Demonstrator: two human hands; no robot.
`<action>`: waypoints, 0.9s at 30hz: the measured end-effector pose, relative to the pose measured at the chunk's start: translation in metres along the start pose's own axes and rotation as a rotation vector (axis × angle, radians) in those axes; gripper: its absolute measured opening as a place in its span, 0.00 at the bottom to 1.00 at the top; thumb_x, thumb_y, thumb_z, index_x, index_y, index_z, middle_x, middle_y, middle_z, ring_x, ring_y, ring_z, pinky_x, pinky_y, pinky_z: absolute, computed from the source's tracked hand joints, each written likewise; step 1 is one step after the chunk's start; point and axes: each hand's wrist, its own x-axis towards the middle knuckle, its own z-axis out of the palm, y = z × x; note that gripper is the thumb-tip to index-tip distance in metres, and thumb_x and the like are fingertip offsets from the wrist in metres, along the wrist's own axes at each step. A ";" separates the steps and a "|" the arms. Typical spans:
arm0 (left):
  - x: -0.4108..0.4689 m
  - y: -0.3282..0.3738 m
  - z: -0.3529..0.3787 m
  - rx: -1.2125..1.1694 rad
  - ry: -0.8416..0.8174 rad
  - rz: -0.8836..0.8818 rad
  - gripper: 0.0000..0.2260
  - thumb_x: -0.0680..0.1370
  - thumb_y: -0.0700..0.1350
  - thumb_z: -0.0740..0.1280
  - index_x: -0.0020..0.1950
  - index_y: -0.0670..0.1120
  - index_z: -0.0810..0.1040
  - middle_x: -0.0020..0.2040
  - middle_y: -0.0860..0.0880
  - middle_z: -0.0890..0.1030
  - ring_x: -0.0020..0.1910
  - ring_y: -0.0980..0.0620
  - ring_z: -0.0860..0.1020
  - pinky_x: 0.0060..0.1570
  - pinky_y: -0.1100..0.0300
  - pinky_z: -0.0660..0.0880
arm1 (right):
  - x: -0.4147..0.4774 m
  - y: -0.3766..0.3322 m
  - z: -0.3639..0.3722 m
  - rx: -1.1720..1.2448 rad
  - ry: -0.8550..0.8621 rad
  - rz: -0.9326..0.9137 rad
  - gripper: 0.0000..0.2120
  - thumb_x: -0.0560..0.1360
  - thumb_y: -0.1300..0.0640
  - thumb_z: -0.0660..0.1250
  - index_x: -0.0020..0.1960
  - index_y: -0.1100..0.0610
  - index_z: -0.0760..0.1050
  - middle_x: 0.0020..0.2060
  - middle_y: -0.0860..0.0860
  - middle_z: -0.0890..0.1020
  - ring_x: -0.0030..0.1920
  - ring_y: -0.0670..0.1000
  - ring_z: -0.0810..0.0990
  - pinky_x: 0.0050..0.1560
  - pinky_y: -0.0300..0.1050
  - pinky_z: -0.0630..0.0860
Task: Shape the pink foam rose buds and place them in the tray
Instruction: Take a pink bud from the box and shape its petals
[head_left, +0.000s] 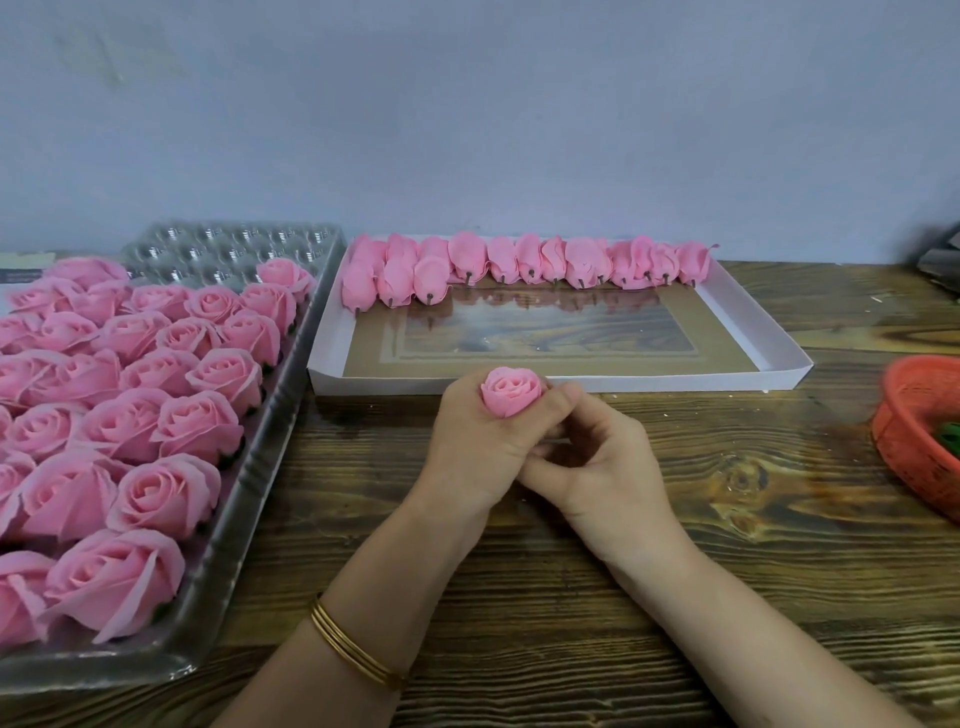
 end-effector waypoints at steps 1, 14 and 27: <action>0.001 0.001 -0.001 -0.003 -0.012 -0.004 0.04 0.72 0.34 0.73 0.39 0.41 0.80 0.31 0.50 0.80 0.31 0.56 0.79 0.31 0.65 0.75 | 0.000 0.000 -0.001 0.015 -0.015 0.007 0.22 0.66 0.75 0.73 0.55 0.56 0.80 0.39 0.60 0.84 0.41 0.49 0.80 0.47 0.43 0.78; 0.002 0.004 -0.004 0.018 -0.072 -0.026 0.13 0.74 0.44 0.73 0.41 0.33 0.79 0.36 0.39 0.77 0.37 0.45 0.77 0.41 0.56 0.77 | 0.002 0.004 -0.005 0.219 -0.163 0.103 0.17 0.68 0.75 0.70 0.52 0.59 0.81 0.38 0.51 0.84 0.42 0.45 0.81 0.48 0.36 0.78; 0.001 0.004 -0.003 -0.028 -0.156 -0.025 0.04 0.66 0.46 0.74 0.34 0.46 0.82 0.31 0.50 0.81 0.31 0.57 0.79 0.33 0.65 0.76 | 0.001 -0.003 -0.005 0.024 -0.088 0.004 0.25 0.66 0.76 0.72 0.51 0.49 0.80 0.41 0.54 0.85 0.41 0.45 0.81 0.46 0.35 0.77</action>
